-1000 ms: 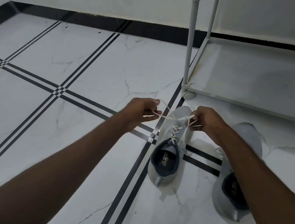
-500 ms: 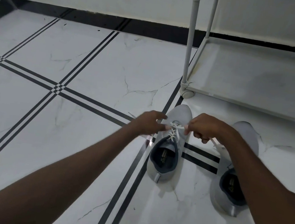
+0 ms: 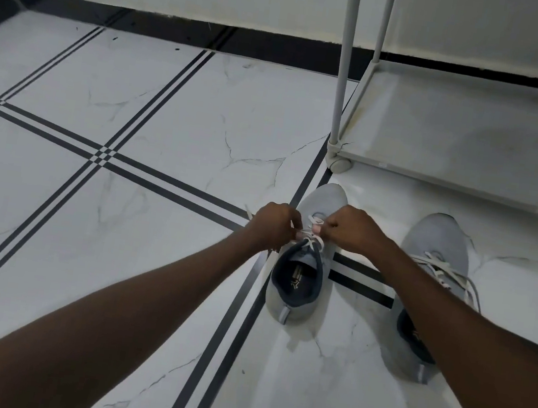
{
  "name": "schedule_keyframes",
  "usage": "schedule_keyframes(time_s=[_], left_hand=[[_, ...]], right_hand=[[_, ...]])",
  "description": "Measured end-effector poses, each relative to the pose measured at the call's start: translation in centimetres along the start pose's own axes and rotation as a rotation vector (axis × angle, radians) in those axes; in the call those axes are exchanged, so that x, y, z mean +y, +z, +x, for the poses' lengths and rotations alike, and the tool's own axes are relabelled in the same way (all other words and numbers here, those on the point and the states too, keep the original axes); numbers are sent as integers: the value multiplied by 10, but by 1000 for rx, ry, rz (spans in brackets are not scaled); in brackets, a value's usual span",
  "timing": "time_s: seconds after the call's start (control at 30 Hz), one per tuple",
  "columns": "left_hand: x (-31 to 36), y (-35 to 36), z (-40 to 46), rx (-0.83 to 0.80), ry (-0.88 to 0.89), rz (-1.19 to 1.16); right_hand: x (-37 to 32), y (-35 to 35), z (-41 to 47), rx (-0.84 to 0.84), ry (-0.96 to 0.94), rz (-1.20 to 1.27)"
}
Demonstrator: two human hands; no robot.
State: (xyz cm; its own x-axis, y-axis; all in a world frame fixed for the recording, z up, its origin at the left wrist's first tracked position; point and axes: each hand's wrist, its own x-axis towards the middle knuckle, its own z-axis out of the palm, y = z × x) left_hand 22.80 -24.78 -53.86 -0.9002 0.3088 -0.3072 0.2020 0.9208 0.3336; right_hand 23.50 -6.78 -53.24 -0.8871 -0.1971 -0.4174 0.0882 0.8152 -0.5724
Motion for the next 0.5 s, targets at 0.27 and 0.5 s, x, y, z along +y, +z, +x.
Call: schedule_keyframes(time_s=[0.27, 0.5], left_hand=[[-7, -36, -10, -143, 60, -210], [-17, -40, -8, -201, 14, -163]], right_hand=[[15, -19, -12, -36, -6, 29], [11, -42, -10, -211, 152, -113]])
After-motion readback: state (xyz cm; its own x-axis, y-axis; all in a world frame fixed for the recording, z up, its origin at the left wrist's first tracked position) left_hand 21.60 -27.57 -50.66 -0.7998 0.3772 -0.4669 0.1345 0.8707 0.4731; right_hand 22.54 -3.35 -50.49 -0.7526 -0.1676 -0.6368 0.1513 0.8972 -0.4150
